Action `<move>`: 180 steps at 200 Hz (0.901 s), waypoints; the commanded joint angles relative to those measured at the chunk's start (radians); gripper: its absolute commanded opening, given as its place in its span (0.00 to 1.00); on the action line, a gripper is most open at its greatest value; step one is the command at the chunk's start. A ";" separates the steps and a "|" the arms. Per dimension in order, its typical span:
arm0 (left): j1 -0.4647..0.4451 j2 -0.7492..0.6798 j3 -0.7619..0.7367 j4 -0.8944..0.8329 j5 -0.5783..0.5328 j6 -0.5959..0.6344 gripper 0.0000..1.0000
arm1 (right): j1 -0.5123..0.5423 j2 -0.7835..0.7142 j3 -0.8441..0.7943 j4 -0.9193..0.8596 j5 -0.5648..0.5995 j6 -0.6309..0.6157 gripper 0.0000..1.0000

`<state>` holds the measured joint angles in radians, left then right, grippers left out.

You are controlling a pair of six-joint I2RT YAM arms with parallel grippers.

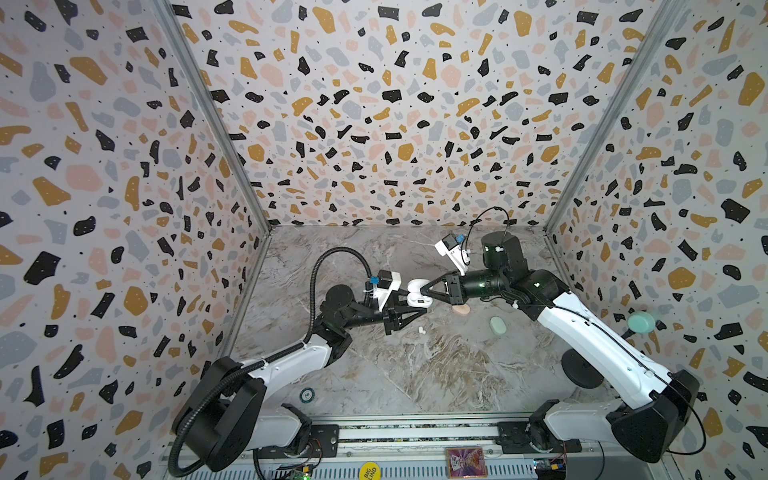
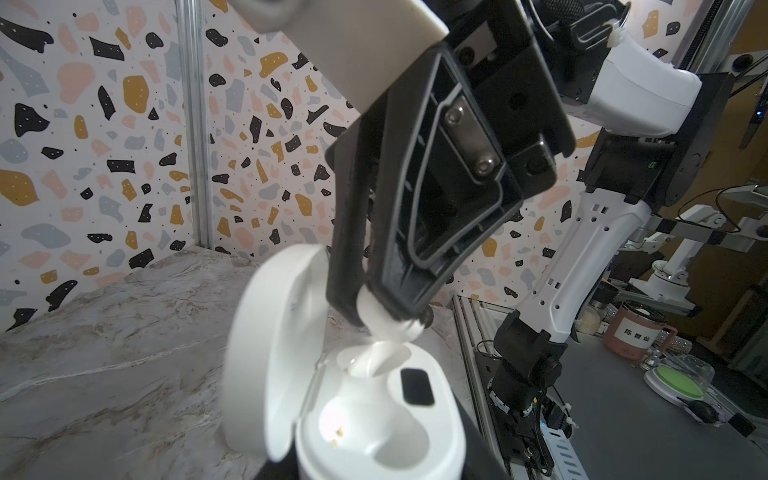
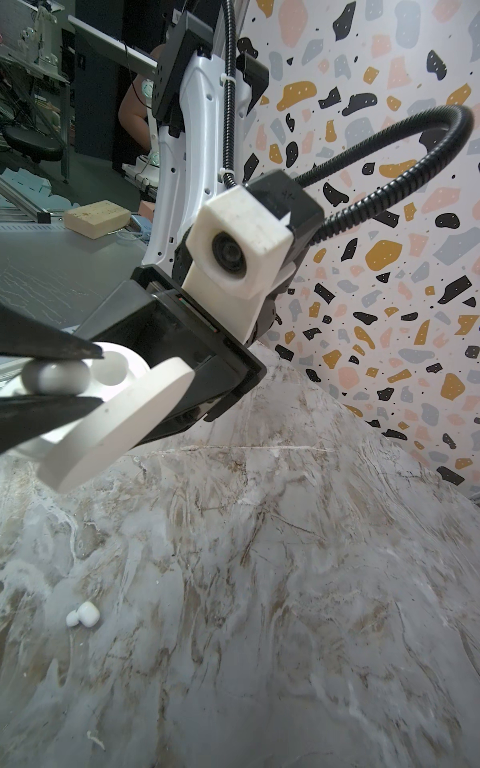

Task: Insert the wireless bluetooth earbuds into the charging case
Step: 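Carry the white earbud with the right gripper to the open white case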

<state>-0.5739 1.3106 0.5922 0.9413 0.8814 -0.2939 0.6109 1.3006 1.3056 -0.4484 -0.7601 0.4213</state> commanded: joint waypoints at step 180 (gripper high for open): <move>-0.006 -0.043 0.042 -0.009 0.003 0.064 0.33 | 0.012 -0.015 -0.034 0.002 -0.071 0.011 0.12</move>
<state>-0.5747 1.2903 0.5987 0.8890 0.8814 -0.2474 0.6117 1.3006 1.2770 -0.4343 -0.8059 0.4294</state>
